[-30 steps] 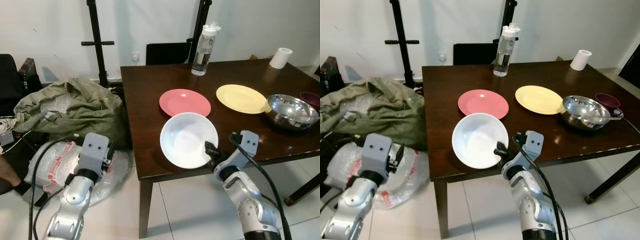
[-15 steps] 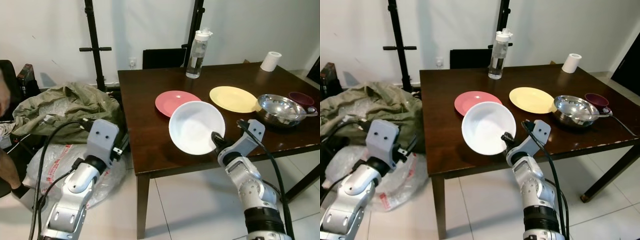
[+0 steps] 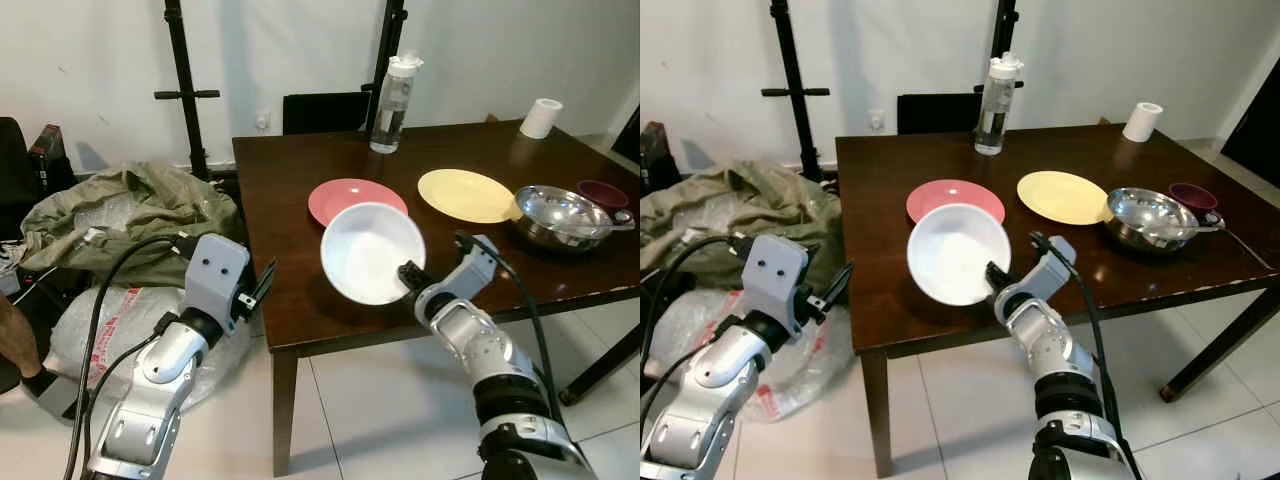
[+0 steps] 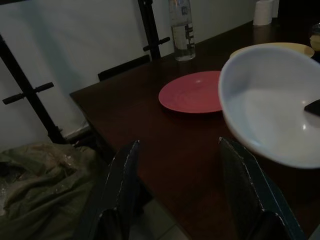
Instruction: Setting the table
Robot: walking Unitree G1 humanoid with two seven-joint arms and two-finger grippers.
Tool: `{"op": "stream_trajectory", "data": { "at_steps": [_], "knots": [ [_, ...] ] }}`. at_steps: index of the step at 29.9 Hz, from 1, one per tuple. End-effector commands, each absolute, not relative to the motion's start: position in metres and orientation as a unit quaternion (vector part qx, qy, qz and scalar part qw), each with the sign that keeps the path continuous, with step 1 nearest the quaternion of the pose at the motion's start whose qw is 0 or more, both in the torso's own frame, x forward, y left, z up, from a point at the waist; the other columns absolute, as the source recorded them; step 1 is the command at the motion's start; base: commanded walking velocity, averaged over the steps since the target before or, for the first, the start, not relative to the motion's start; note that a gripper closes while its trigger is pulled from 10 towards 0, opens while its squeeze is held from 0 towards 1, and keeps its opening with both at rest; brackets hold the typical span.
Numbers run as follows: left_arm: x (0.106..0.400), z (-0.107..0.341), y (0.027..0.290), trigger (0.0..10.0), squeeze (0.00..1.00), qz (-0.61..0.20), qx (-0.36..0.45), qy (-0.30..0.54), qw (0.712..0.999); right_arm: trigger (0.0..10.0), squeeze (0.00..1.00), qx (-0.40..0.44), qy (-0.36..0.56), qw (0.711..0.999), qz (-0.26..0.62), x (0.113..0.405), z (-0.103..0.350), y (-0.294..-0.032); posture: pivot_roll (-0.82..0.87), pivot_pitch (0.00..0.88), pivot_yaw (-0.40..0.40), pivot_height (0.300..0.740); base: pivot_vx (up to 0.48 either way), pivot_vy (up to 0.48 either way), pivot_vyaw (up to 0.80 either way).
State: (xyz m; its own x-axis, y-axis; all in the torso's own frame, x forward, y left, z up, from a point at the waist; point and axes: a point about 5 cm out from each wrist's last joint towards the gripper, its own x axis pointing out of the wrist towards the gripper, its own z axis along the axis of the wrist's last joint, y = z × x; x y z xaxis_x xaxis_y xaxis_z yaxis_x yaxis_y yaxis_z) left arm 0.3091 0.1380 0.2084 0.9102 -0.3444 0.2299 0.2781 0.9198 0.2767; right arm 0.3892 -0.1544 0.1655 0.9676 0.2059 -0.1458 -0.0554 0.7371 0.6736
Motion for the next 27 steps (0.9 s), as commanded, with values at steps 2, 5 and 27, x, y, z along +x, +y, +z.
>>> {"op": "stream_trajectory", "data": {
  "at_steps": [2, 5, 27],
  "knots": [
    [0.307, 0.209, 0.135, 10.0, 0.00, -0.167, 0.120, -0.139, 0.969, 10.0, 0.00, 0.352, 0.125, 0.924, 0.083, 0.388, 0.158, -0.147, 0.08, 0.104, 0.028, 0.740, 0.000, 0.000, 0.00],
    [0.308, 0.209, 0.133, 10.0, 0.00, -0.167, 0.118, -0.138, 0.969, 10.0, 0.01, 0.347, 0.135, 0.924, 0.083, 0.387, 0.152, -0.144, 0.08, 0.104, 0.030, 0.740, 0.000, 0.000, 0.00],
    [0.309, 0.207, 0.133, 10.0, 0.00, -0.172, 0.121, -0.131, 0.969, 10.0, 0.00, 0.151, -0.030, 0.988, 0.013, 0.391, 0.194, -0.178, 0.07, 0.121, 0.047, 0.740, 0.000, 0.000, 0.00]
  ]
}}
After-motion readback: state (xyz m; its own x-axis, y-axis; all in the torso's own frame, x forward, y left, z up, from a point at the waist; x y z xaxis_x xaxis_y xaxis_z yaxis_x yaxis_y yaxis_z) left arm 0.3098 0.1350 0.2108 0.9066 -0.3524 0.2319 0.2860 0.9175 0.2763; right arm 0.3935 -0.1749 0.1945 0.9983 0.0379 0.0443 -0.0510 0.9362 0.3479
